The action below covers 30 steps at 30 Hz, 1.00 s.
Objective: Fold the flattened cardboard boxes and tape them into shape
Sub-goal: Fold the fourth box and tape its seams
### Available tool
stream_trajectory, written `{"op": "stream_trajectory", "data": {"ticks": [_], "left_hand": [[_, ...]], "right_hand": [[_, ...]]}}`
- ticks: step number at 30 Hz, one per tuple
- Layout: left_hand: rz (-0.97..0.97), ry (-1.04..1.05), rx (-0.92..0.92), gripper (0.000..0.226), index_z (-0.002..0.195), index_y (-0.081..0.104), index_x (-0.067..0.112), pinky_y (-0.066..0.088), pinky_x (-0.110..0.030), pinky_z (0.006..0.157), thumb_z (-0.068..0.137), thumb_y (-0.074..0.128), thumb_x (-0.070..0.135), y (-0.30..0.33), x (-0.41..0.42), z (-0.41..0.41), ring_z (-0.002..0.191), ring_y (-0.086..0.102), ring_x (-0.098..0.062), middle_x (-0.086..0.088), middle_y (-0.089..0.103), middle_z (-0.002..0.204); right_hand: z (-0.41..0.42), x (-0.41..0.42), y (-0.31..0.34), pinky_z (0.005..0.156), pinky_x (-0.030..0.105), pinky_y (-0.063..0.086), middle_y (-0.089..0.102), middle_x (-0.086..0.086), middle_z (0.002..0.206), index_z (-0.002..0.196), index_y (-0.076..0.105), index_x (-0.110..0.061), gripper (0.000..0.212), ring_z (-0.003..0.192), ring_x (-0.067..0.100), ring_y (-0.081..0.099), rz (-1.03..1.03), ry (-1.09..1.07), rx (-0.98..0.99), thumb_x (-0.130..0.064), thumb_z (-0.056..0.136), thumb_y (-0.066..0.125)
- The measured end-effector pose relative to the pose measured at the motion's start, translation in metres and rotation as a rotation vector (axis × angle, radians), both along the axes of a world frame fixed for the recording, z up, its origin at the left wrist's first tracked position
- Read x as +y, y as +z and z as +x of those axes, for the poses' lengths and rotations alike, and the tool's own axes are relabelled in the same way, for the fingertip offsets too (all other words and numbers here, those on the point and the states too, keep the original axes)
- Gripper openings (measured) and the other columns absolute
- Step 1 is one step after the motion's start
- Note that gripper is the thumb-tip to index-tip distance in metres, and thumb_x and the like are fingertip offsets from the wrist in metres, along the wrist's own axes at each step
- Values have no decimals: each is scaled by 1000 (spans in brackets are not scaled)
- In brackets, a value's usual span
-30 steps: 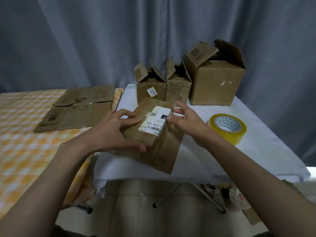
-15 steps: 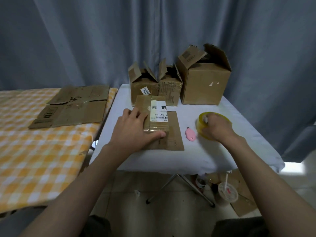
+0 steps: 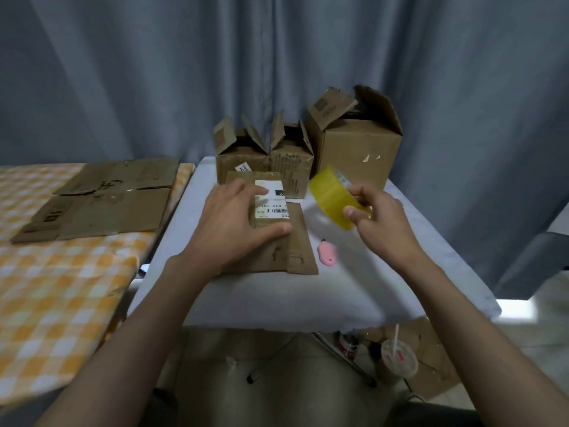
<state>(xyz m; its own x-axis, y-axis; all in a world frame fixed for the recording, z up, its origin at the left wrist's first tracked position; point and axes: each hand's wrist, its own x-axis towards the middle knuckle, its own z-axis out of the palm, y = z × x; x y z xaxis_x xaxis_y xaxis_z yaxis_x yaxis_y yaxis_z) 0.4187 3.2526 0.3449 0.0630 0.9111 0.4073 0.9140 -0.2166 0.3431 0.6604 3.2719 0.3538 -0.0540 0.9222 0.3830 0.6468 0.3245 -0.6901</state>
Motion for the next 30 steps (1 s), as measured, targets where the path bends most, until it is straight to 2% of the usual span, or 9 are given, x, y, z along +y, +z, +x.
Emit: {"op": "stream_trajectory", "data": {"ticks": [3, 6, 8, 13, 18, 23, 26, 28, 30], "left_hand": [[110, -112, -233, 43, 133, 60, 25, 37, -39, 108, 95, 60, 44, 8, 1, 10, 124, 50, -14, 4, 59, 132], [176, -139, -363, 34, 132, 63, 22, 42, -31, 102, 100, 55, 30, 12, 0, 24, 114, 55, -7, 4, 61, 126], [186, -152, -397, 33, 131, 63, 20, 44, -27, 98, 100, 55, 28, 11, 0, 32, 112, 54, -5, 3, 61, 126], [252, -134, -440, 30, 123, 69, 15, 51, -34, 94, 96, 63, 24, 8, -5, 39, 110, 57, -9, 0, 63, 118], [316, -143, -435, 22, 111, 74, 15, 52, -24, 85, 90, 71, 19, 10, -17, 42, 95, 61, -6, 2, 67, 104], [288, -26, -617, 5, 91, 74, 17, 48, -8, 72, 86, 74, 16, 12, -22, 46, 83, 62, -2, 7, 68, 90], [201, 9, -654, 4, 89, 69, 21, 47, -8, 69, 90, 70, 17, 13, -21, 47, 81, 60, -3, 8, 66, 89], [146, 25, -655, 4, 91, 67, 21, 45, -10, 68, 93, 65, 18, 14, -19, 47, 83, 59, -2, 9, 65, 91], [108, 34, -687, 8, 90, 66, 21, 49, -15, 70, 96, 62, 17, 18, -18, 45, 80, 61, -1, 9, 66, 88]], "right_hand": [[-6, -9, 0, 88, 32, 45, 70, 1, 110, 115, 67, -18, 27, 106, 19, 61, 52, 87, 5, -7, 91, 66], [-12, -14, -2, 85, 31, 41, 68, 3, 110, 115, 66, -21, 29, 107, 22, 57, 65, 135, -33, -6, 90, 66], [-16, -15, -4, 86, 33, 42, 66, 4, 111, 116, 64, -24, 29, 110, 24, 54, 44, 162, -68, -7, 91, 65], [-23, -16, -6, 96, 45, 45, 61, 4, 120, 122, 59, -27, 31, 119, 29, 48, -21, 152, -99, -14, 94, 65], [-24, -22, -2, 98, 47, 43, 61, -4, 114, 115, 57, -33, 27, 119, 29, 48, 4, 165, -104, -18, 94, 65], [-22, -29, 1, 117, 42, 23, 58, -13, 112, 116, 58, -32, 25, 123, 20, 45, 51, 206, -147, -20, 95, 64], [-19, -32, 3, 119, 39, 15, 60, -16, 102, 110, 61, -28, 15, 109, 7, 51, 82, 230, -176, -28, 95, 64], [-17, -32, 7, 114, 37, 23, 59, -15, 90, 99, 62, -26, 8, 100, 3, 52, 84, 235, -137, -33, 94, 63], [-15, -32, 12, 95, 32, 38, 62, -9, 82, 89, 62, -25, 15, 95, 8, 54, 84, 236, -76, -39, 95, 62]]}}
